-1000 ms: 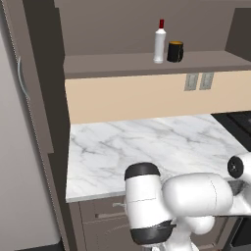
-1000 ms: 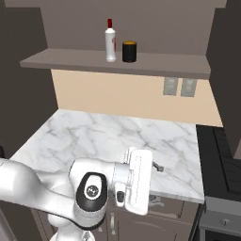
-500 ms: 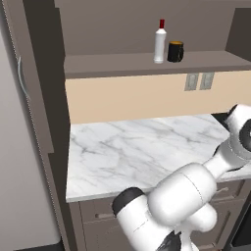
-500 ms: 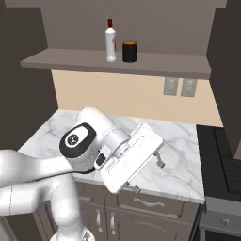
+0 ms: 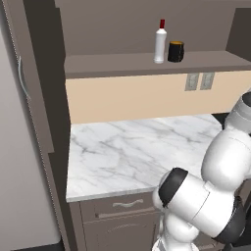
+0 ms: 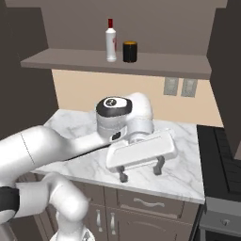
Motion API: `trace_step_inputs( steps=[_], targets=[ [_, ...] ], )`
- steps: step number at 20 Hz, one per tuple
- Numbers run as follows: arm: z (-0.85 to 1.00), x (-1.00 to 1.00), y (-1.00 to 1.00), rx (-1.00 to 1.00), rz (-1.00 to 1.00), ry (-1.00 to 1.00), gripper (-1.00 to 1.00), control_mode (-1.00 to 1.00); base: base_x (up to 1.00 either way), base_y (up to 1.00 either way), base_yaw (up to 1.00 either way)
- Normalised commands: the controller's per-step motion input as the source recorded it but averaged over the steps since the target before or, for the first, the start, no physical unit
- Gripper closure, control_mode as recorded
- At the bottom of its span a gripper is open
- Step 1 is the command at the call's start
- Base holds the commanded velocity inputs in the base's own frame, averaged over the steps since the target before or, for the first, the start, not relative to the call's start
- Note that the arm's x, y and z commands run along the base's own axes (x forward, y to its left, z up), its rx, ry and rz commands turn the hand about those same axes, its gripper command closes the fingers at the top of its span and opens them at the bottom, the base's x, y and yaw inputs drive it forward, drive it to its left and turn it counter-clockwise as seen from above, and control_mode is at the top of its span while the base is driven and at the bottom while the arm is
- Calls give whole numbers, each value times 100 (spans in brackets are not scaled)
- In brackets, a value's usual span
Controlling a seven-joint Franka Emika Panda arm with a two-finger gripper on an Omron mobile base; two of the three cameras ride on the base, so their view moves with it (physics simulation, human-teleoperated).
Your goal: Open the cabinet directly in front. Then move the liquor and the mug to the dining counter with the candle on it.
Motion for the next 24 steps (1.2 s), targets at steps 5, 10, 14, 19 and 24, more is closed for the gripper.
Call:
trace_step_inputs(
  steps=[5, 10, 14, 19, 24],
  targets=[
    [0, 4, 0, 0, -37, -36, -100, -100, 0, 0, 0],
    [0, 0, 8, -5, 4, -62, -100, -100, 0, 0, 0],
    [-12, 0, 6, -17, 44, -56, -100, -100, 0, 0, 0],
    [-32, 0, 27, -38, 57, -45, -100, -100, 0, 0, 0],
    [-32, 27, 16, -43, 56, -38, -100, -100, 0, 0, 0]
  ],
)
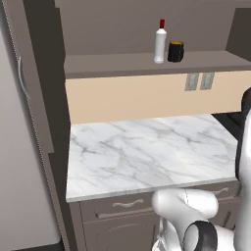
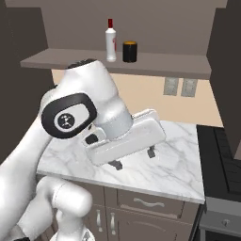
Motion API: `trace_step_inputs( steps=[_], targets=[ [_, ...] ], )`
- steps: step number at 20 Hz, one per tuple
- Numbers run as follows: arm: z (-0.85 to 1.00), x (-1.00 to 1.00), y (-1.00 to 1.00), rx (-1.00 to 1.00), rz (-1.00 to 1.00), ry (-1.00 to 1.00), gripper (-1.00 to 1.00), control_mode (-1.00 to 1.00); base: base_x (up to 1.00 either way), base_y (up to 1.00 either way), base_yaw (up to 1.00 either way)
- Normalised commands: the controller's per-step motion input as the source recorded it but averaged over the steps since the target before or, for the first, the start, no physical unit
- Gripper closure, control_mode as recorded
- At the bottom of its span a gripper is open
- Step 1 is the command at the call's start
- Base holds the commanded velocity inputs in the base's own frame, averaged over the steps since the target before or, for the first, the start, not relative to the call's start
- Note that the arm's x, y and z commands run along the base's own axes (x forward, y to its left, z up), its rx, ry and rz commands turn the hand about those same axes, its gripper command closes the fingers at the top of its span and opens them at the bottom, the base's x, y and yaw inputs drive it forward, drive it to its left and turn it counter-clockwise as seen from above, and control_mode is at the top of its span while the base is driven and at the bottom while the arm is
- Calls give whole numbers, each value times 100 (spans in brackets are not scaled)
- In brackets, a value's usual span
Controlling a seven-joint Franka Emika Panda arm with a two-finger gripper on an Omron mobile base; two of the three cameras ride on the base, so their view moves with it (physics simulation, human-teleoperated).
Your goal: Open the cabinet directly in front. Then move the liquor and the mug to the dining counter with the candle on it.
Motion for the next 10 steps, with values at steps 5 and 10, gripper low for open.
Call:
trace_step_inputs(
  steps=[5, 10],
  targets=[
    [-5, 38, 4, -30, 47, -45, -100, -100, 0, 0, 0],
    [10, 14, 0, -12, 40, -57, -100, -100, 0, 0, 0]
  ],
)
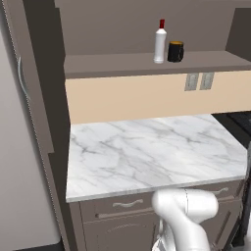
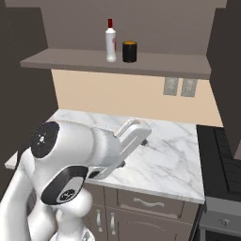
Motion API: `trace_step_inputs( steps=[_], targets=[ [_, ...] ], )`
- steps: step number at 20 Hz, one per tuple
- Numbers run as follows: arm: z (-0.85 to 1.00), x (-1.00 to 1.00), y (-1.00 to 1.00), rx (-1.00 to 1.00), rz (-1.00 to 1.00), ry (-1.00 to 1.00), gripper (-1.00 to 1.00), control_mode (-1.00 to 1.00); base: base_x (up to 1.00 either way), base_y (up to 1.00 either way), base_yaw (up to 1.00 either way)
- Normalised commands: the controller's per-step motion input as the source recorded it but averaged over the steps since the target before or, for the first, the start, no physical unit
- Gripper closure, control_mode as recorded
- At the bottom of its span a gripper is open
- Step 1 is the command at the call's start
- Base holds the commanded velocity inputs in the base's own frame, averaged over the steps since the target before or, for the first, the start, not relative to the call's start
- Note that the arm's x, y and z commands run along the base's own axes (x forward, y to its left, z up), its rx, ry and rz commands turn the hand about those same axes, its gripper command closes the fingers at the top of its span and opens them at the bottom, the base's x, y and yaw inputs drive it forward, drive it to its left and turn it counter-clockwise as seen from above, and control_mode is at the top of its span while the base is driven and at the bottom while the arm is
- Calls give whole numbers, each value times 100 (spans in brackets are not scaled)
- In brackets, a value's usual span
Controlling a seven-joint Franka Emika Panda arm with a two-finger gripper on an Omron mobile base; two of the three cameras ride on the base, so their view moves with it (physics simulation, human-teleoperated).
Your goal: Open the cabinet directly in front. Then move the liquor and the mug to the dining counter with the candle on it.
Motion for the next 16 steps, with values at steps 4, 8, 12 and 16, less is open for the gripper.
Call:
trace_step_inputs(
  steps=[4, 8, 12, 16],
  targets=[
    [46, 3, -2, 1, 20, -61, -100, -100, 0, 0, 0],
    [44, 0, 0, 4, 10, -66, -100, -100, 0, 0, 0],
    [50, 0, 5, 0, 12, -54, -100, -100, 0, 0, 0],
    [62, 0, 15, 0, 8, -47, -100, -100, 0, 0, 0]
  ],
)
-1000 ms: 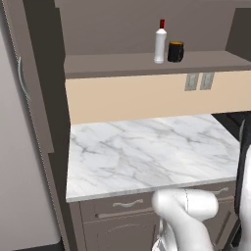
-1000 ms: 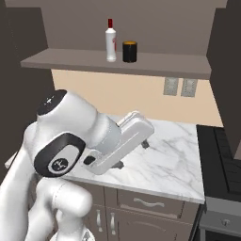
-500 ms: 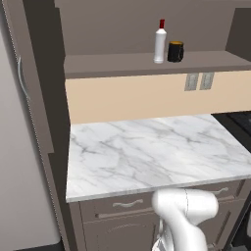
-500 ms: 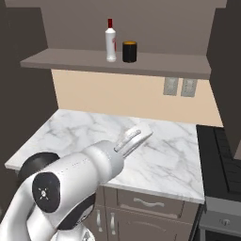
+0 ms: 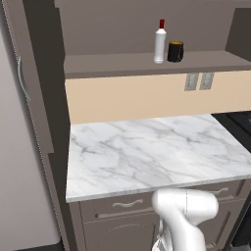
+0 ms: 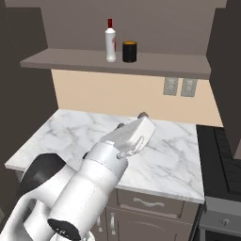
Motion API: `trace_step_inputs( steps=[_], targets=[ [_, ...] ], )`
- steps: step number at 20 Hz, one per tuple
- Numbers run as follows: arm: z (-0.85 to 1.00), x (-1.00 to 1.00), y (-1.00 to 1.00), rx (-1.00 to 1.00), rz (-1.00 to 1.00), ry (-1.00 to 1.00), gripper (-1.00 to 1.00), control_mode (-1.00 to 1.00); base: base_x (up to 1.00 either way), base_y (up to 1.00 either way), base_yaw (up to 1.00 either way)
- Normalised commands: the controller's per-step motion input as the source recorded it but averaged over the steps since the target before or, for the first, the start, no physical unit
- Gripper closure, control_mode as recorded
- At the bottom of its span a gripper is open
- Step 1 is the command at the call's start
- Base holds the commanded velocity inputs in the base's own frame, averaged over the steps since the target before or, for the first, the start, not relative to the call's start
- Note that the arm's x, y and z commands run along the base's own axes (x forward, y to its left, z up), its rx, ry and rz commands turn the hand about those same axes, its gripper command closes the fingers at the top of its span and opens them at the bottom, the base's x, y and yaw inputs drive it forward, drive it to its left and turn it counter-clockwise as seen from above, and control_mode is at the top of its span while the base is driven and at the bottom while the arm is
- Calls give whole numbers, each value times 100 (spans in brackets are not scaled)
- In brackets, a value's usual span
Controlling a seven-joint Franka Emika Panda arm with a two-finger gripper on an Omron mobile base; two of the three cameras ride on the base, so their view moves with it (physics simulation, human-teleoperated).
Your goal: Open the cabinet directly in front. Then move the liquor and the mug to the dining counter with the candle on it.
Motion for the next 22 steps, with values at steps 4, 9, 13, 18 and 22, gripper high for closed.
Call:
trace_step_inputs(
  steps=[4, 9, 13, 18, 22],
  targets=[
    [54, 0, 19, 0, 6, -41, -100, -100, 0, 0, 0],
    [29, 2, 23, 0, 8, -13, -100, -100, 0, 0, 0],
    [10, 24, 36, -1, 11, 19, -100, -100, 0, 0, 0],
    [1, 22, 26, -1, 18, 29, -100, -100, 0, 0, 0],
    [15, 10, 4, 0, 22, 17, -100, -100, 0, 0, 0]
  ],
)
